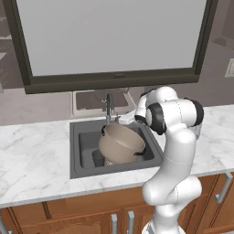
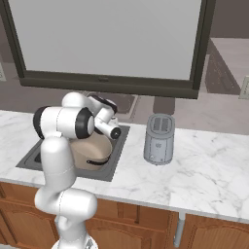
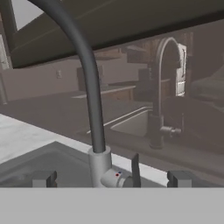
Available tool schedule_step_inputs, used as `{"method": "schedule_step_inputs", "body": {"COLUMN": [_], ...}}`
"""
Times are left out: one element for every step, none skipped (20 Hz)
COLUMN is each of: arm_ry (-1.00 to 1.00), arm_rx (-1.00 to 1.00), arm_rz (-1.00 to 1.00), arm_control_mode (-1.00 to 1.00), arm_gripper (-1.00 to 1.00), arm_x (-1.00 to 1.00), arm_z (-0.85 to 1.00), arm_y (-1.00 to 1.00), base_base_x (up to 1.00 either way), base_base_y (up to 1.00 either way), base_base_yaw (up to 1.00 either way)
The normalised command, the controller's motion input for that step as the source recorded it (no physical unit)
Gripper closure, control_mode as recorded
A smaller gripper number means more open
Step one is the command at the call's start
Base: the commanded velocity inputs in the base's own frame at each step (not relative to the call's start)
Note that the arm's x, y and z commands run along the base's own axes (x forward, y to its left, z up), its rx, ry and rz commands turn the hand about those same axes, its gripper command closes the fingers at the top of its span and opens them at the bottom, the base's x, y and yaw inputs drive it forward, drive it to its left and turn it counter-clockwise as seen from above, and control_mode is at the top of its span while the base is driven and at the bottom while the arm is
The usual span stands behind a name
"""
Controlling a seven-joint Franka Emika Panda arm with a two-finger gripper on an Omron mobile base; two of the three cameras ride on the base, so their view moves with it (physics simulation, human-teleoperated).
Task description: Pick the pot and glass cup and place them in the sink. Then turn on the water.
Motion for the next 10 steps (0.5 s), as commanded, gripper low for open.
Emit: {"method": "schedule_step_inputs", "body": {"arm_ry": [0.0,0.0,0.0,0.0,0.0,0.0,0.0,0.0,0.0,0.0], "arm_rx": [0.01,0.02,0.03,0.03,0.03,0.01,0.02,0.01,0.01,0.01], "arm_rz": [0.0,0.0,0.0,0.0,0.0,0.0,0.0,0.0,0.0,0.0], "arm_control_mode": [-1.0,-1.0,-1.0,-1.0,-1.0,-1.0,-1.0,-1.0,-1.0,-1.0], "arm_gripper": [-1.0,-1.0,-1.0,-1.0,-1.0,-1.0,-1.0,-1.0,-1.0,-1.0], "arm_x": [0.07,0.06,0.06,0.06,0.06,0.07,0.07,0.07,0.07,0.08], "arm_z": [-0.06,-0.05,-0.05,-0.04,-0.02,-0.04,-0.05,-0.05,-0.05,-0.07], "arm_y": [-0.11,-0.12,-0.16,-0.18,-0.15,-0.08,-0.09,-0.09,-0.07,-0.07], "base_base_x": [0.0,0.0,0.0,0.0,0.0,0.0,0.0,0.0,0.0,0.0], "base_base_y": [0.0,0.0,0.0,0.0,0.0,0.0,0.0,0.0,0.0,0.0], "base_base_yaw": [0.0,0.0,0.0,0.0,0.0,0.0,0.0,0.0,0.0,0.0]}}
